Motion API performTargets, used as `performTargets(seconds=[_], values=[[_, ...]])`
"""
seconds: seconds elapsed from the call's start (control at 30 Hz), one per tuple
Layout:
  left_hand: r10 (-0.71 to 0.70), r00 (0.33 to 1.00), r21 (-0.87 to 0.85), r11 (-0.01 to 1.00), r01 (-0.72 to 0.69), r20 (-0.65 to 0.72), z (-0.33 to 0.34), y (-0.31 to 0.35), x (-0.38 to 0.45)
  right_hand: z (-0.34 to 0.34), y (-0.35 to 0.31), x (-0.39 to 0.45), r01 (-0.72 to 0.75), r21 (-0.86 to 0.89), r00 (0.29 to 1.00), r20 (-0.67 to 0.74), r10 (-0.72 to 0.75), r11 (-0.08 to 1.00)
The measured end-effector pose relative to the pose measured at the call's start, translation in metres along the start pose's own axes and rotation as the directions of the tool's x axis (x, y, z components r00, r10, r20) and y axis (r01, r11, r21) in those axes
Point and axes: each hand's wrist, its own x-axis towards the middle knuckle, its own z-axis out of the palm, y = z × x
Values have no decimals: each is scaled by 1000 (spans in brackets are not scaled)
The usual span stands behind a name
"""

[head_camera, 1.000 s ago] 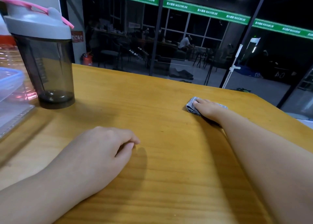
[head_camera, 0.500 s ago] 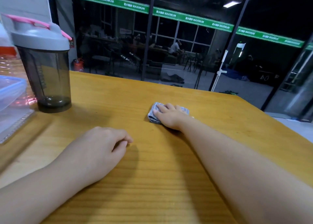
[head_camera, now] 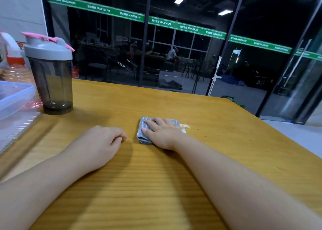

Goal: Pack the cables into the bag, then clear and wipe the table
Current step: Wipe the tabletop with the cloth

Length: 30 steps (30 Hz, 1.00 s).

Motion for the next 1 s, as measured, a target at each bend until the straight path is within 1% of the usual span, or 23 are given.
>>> performTargets(seconds=[0.2,0.3,0.37,0.43,0.57,0.7,0.8,0.9,1.0], values=[[1,1000,15,1000,-2,30,0,-2,-2,4,-6,-38,44,-8,999,26,-44,999],[6,999,29,1000,-7,38,-1,-1,-2,3,1,-57,94,-6,995,43,-94,996],[3,999,24,1000,-4,48,-1,-2,-3,0,11,-61,89,-8,995,50,-88,996],[9,998,10,1000,-10,65,0,-4,-3,-4,27,-59,28,-12,999,37,-28,1000],[26,996,-14,1000,-25,81,0,-7,-4,-7,70,-48,-162,-38,987,-10,161,986],[33,997,-19,999,-32,70,2,-10,-1,-13,111,-42,-355,-49,934,-46,353,933],[39,998,-27,999,-38,53,4,-11,0,-15,120,-28,-456,-23,889,-56,455,889],[40,998,-31,999,-38,40,4,-10,2,-16,114,-6,-497,35,866,-35,498,867],[38,999,-33,999,-38,2,5,-11,5,-18,104,12,-464,45,885,-31,465,885]])
